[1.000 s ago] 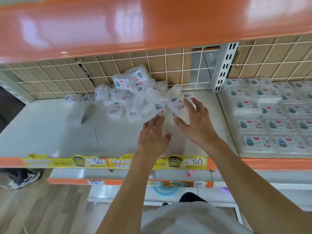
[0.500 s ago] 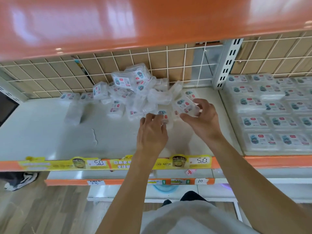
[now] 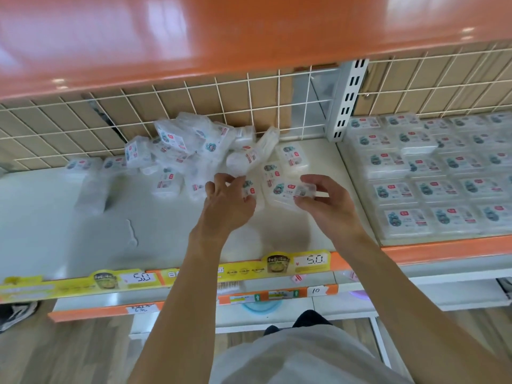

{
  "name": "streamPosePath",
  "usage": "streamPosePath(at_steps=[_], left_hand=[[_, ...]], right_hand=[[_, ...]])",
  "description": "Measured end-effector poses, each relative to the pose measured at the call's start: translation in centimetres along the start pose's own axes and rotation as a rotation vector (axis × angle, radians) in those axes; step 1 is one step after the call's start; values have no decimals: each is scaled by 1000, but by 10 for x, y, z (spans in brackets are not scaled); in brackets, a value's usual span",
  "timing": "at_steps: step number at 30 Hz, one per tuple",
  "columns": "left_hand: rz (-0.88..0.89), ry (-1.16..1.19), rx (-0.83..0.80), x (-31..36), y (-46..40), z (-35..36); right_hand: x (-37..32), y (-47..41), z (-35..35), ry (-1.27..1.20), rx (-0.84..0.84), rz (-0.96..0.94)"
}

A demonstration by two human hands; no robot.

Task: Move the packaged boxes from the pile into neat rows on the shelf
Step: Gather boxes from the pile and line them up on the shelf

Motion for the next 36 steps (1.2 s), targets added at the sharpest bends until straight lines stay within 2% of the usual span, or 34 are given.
streamPosePath(at_steps=[3, 5, 11, 17, 23, 30, 36], left_hand=[[-31, -36, -81, 2, -5, -6], [-53, -48, -80, 1, -5, -10], [-237, 96, -9, -19, 11, -15], [-336, 307, -60, -41, 26, -21], [-300, 450, -133, -64, 38, -27], [-270, 760, -252, -68, 62, -30], [-226, 932, -263, -55, 67, -25]], right_hand=[[1, 2, -1, 9, 18, -20], [0, 2, -1, -5, 20, -23], [4, 3, -7, -43, 44, 30], [6, 12, -12, -25, 15, 57], [1, 22, -15, -19, 10, 48], [1, 31, -18, -43, 24, 62], [-6, 37, -34, -113, 79, 45]])
Point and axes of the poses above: each hand's wrist, its own y-axis away from the middle knuckle, its own z-axis out of the palm, x = y × z, the point moved 3 cm from there along -y, towards the middle knuckle, and after that the axes turned 13 degrees about -z, right-handed, at the moved point
